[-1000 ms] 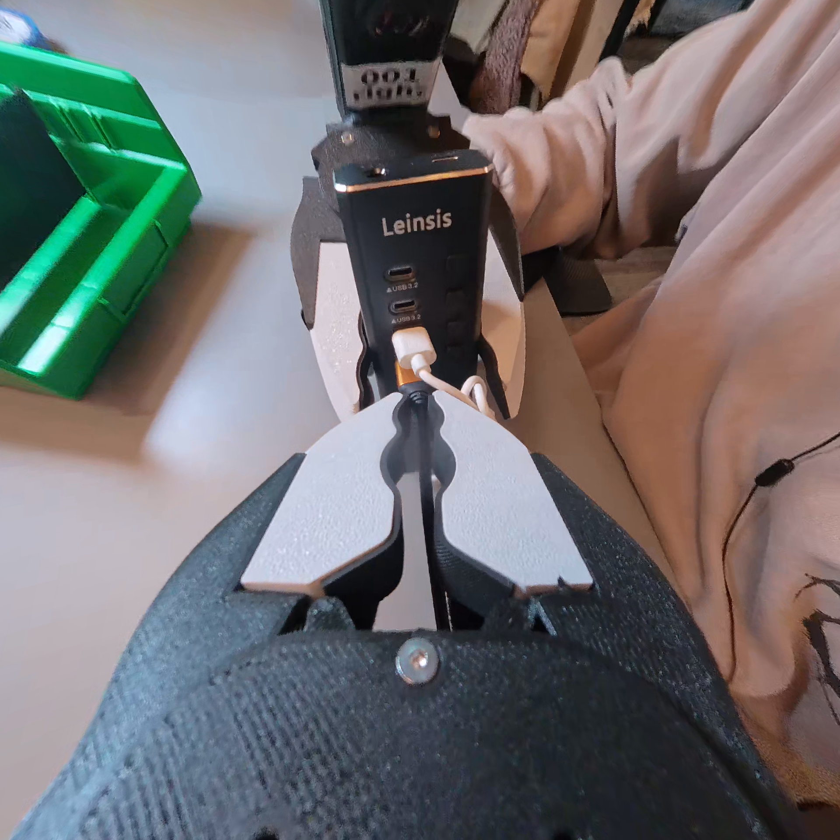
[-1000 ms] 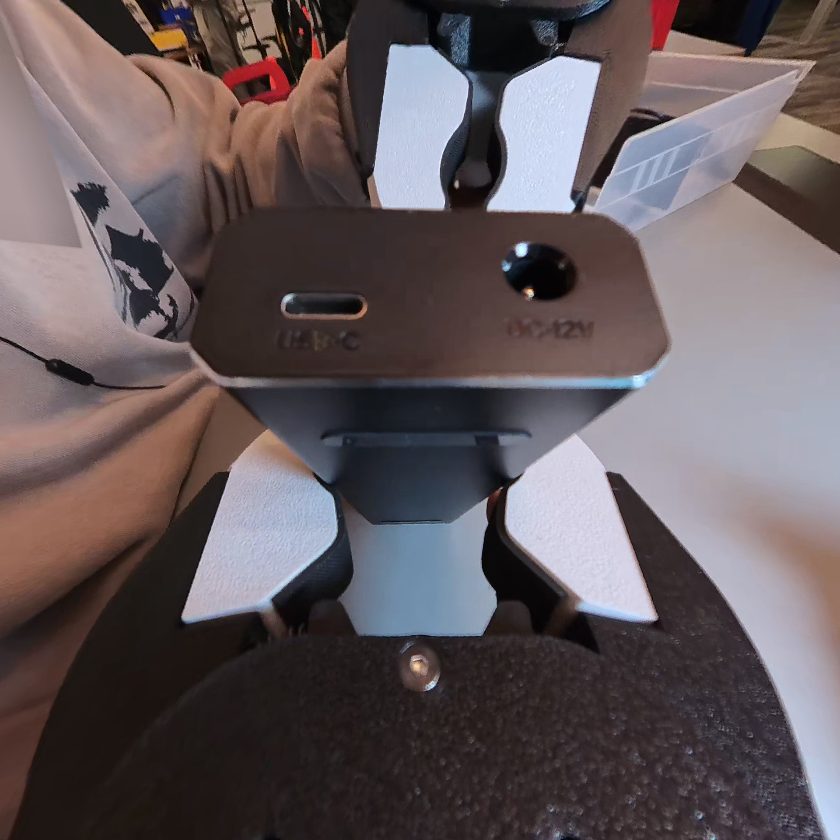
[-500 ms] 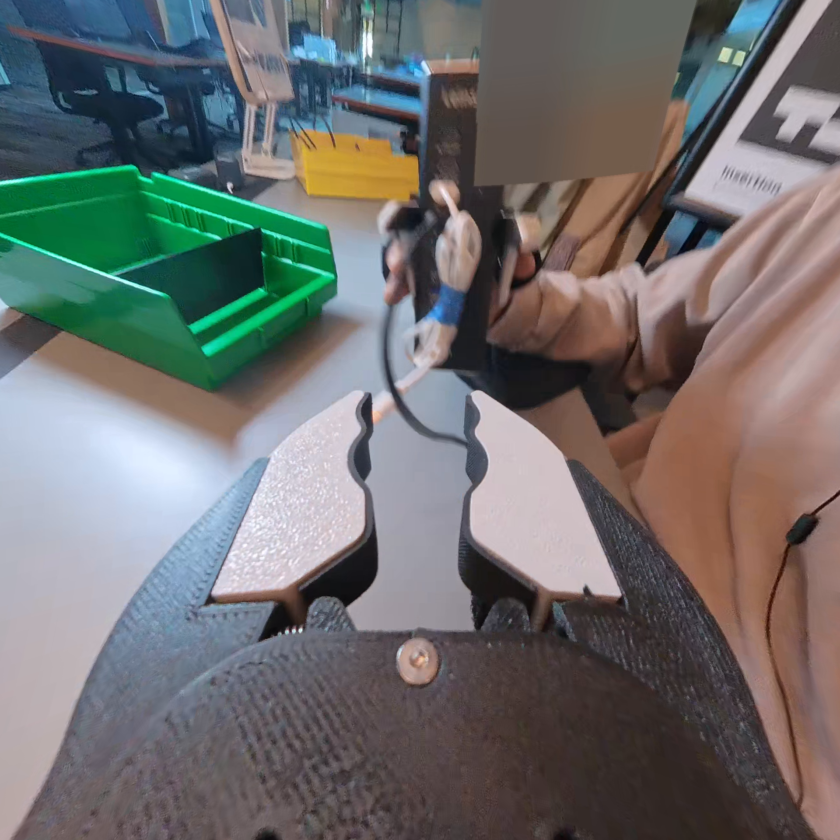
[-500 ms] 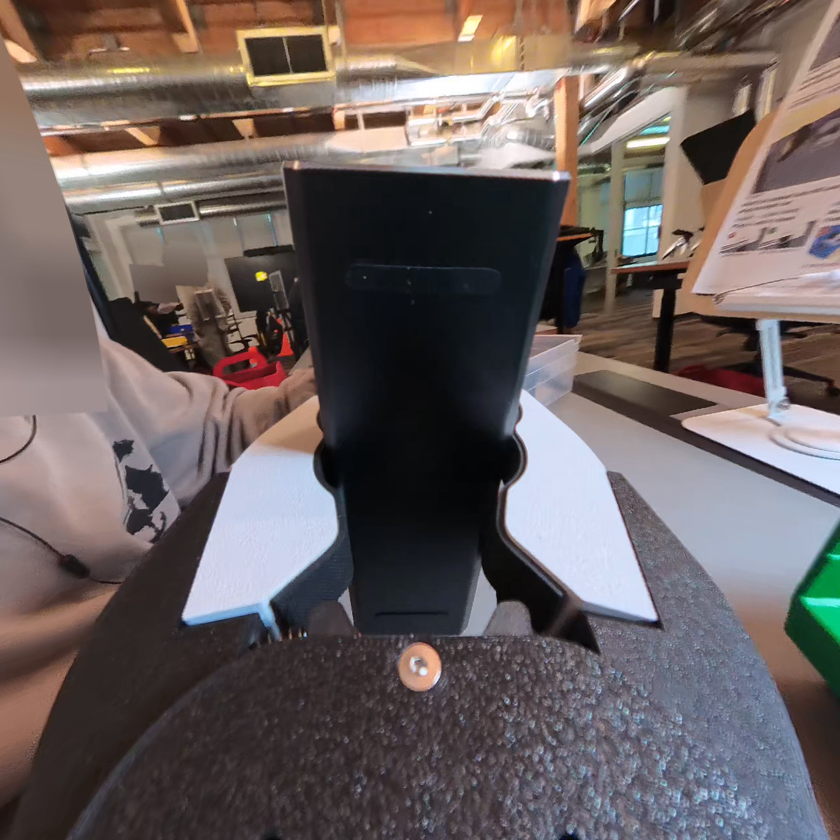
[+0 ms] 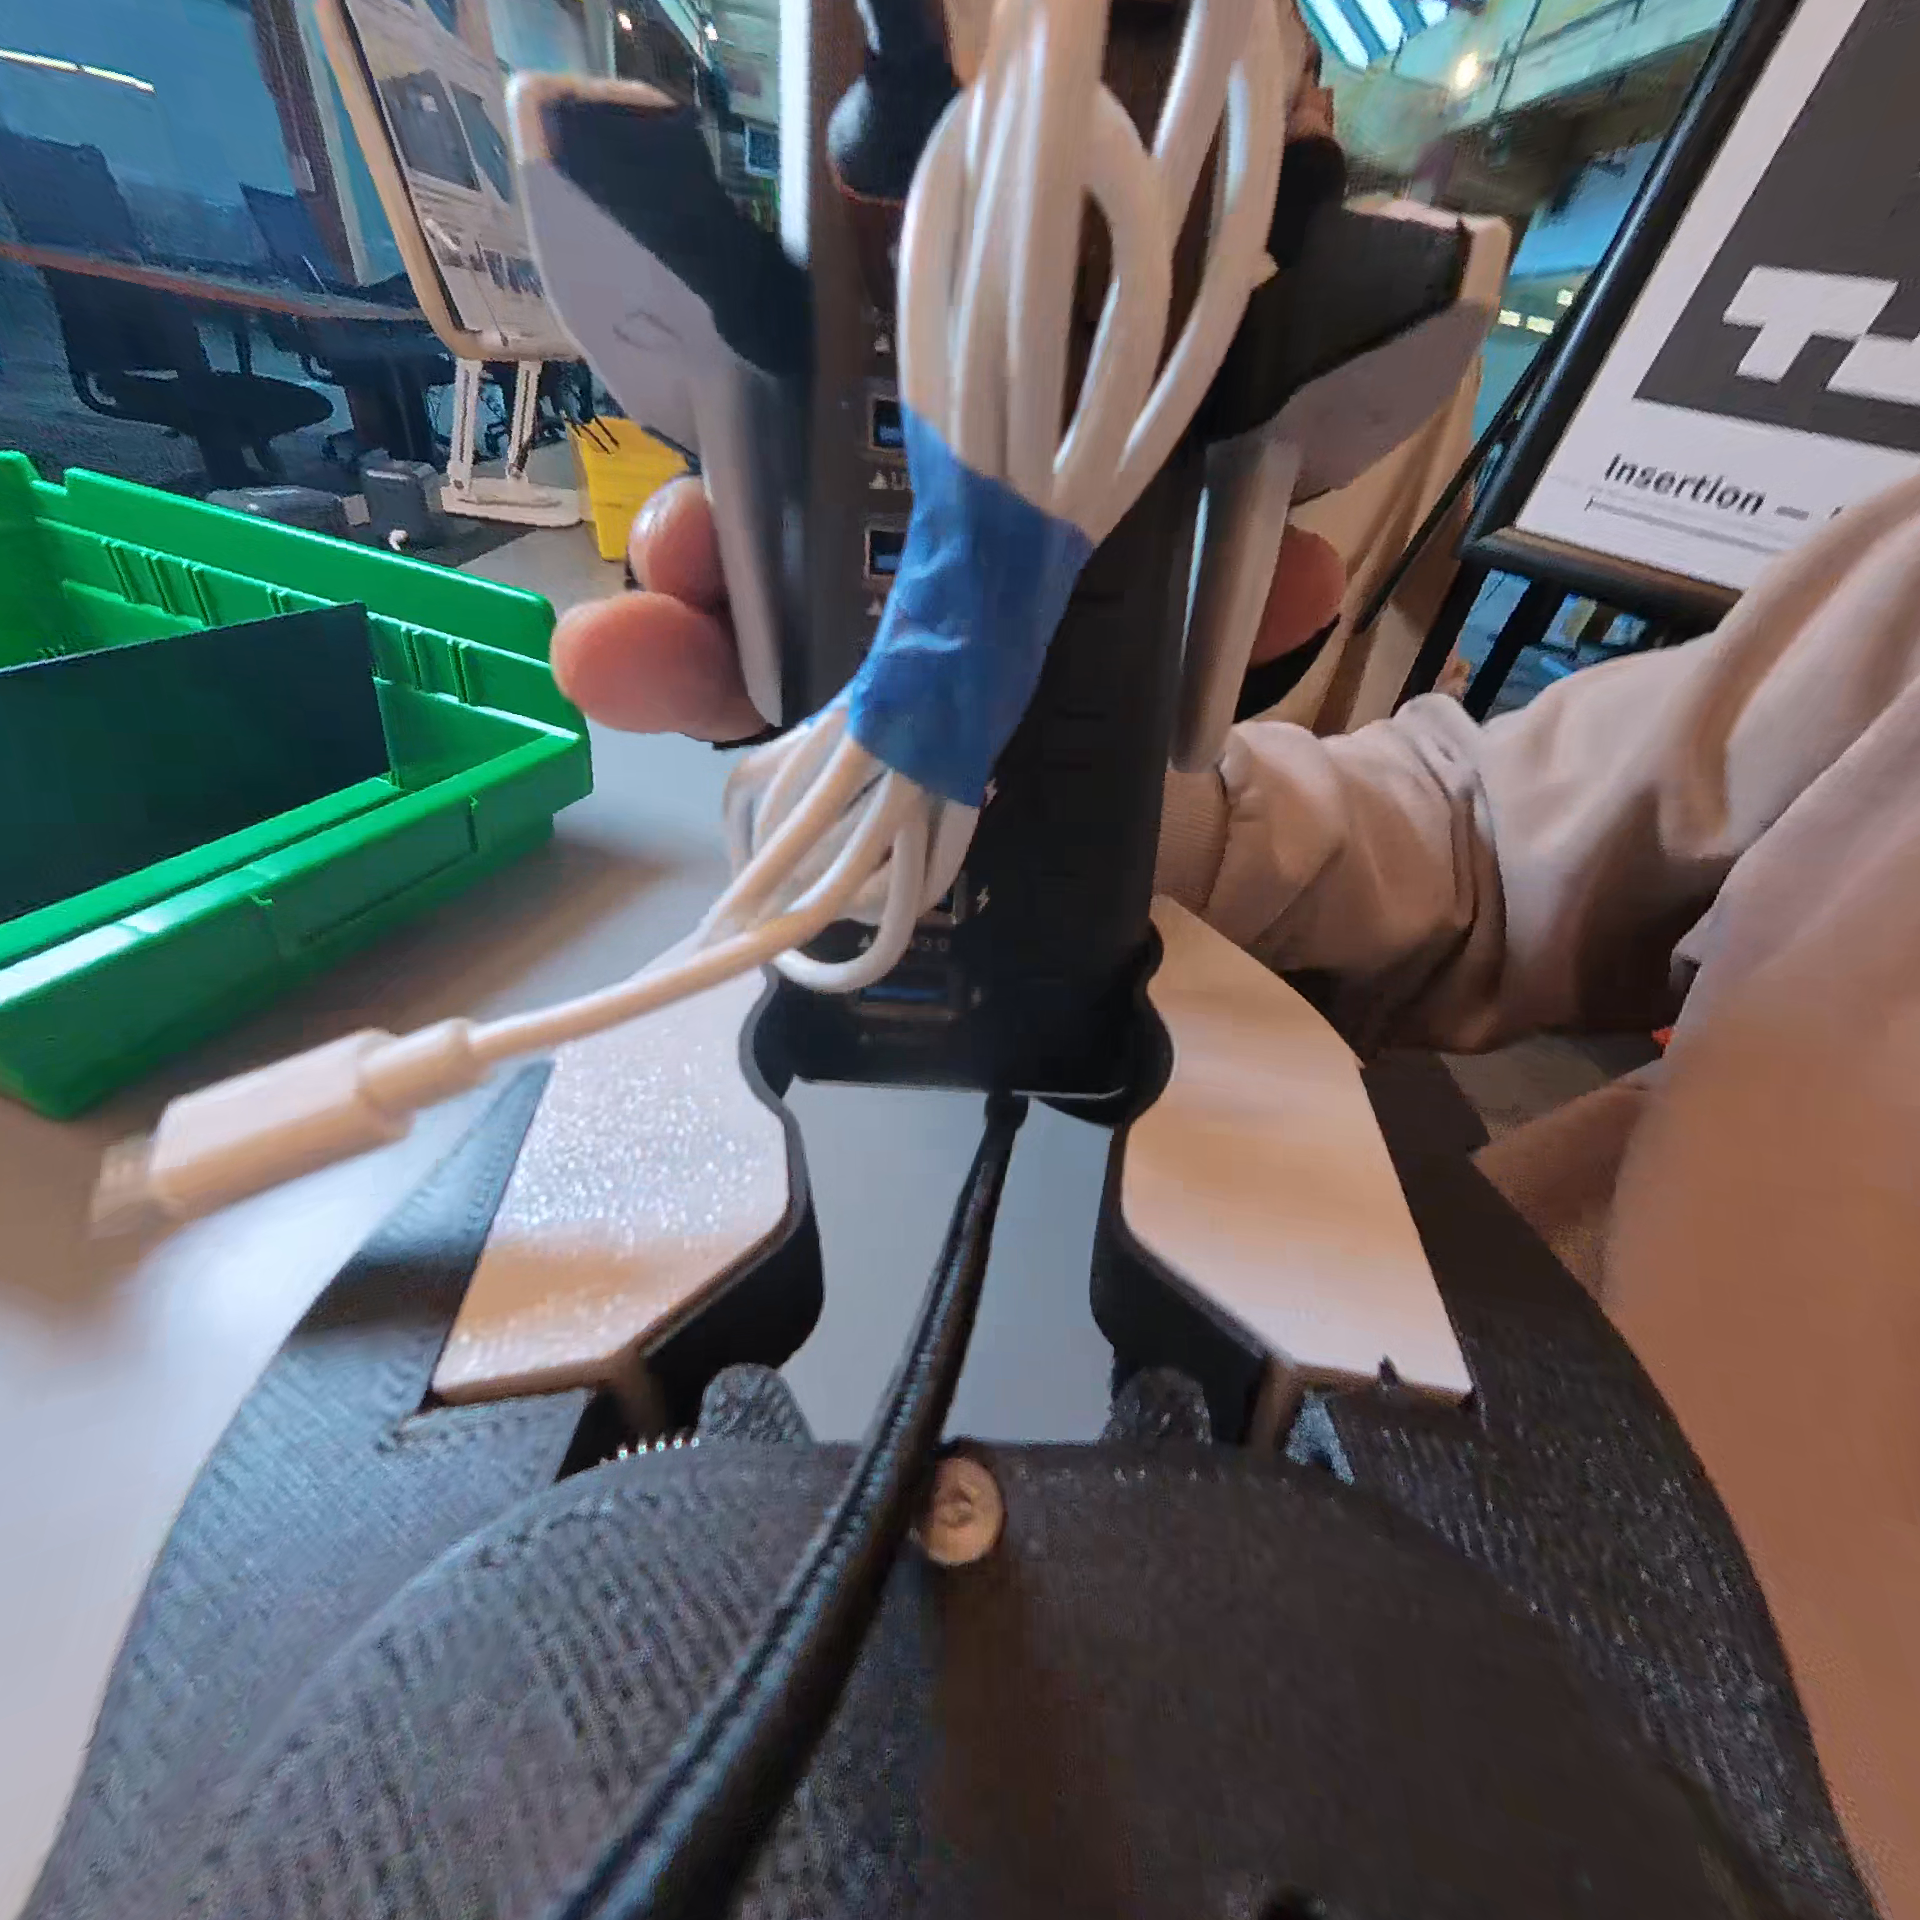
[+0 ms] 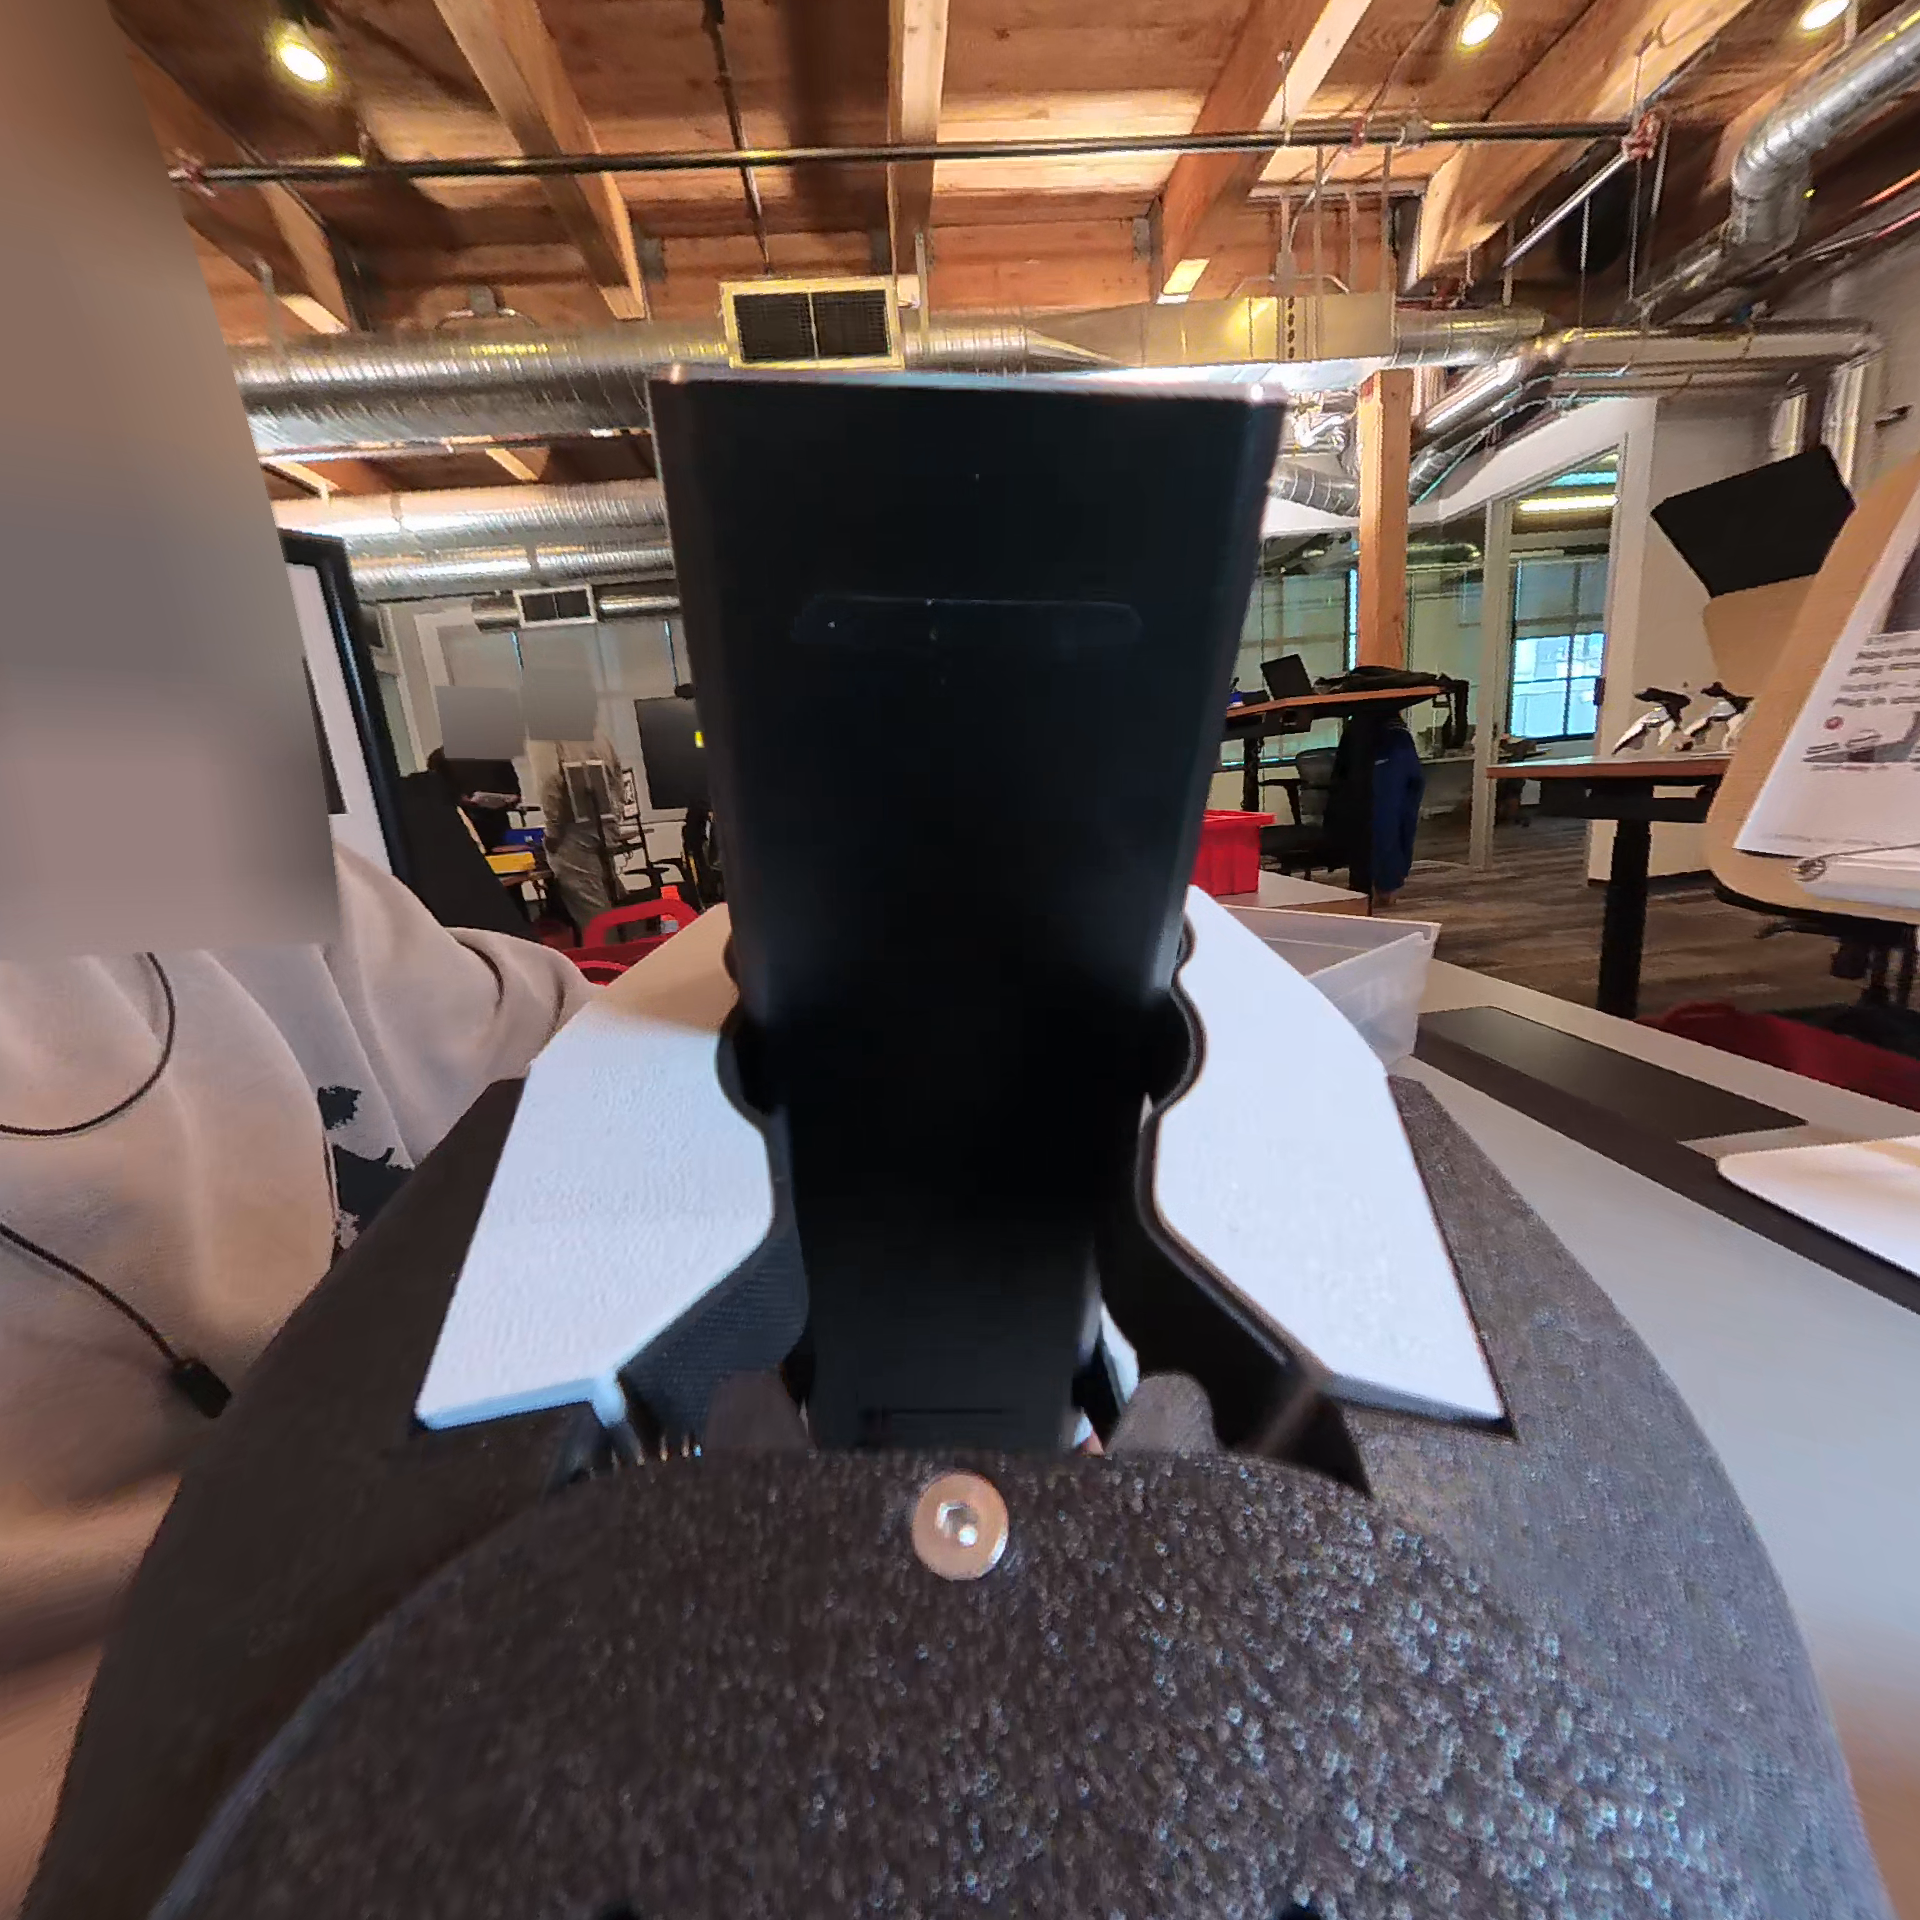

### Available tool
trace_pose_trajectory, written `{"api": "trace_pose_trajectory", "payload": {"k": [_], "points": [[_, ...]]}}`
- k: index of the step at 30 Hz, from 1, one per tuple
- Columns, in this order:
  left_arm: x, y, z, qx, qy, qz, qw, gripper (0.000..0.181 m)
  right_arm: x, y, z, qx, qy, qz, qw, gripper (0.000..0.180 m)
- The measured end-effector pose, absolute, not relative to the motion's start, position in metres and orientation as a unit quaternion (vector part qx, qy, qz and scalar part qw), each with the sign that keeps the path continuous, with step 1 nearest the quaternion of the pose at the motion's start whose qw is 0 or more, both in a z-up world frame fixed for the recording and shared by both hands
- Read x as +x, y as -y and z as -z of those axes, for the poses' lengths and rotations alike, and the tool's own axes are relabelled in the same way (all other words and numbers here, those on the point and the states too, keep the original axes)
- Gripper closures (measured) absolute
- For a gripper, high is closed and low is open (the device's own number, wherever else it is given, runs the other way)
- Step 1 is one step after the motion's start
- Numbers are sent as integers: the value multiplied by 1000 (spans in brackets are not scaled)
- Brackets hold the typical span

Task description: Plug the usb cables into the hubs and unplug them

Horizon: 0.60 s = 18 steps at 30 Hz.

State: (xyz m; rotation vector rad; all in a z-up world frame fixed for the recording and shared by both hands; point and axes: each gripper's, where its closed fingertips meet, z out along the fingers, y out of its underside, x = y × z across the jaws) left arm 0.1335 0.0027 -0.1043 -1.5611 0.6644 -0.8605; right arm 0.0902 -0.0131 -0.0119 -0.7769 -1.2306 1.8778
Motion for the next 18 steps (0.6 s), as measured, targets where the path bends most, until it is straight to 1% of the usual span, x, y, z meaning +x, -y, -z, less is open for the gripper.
{"api": "trace_pose_trajectory", "payload": {"k": [3,8,14,15,16,18], "points": [[127,5,106,-674,-307,354,571,119,92,17,18,-301,498,-728,362,108],[93,15,103,-698,-308,336,552,119,82,11,47,-353,553,-668,350,108],[53,30,116,-729,-318,317,516,119,91,-17,48,-384,566,-638,354,109],[49,31,118,-732,-320,315,512,119,95,-19,52,-381,589,-619,353,115],[46,33,120,-734,-322,314,508,119,98,-23,59,-384,622,-583,355,117],[45,36,126,-737,-333,315,497,119,100,-29,77,-397,694,-490,347,112]]}}
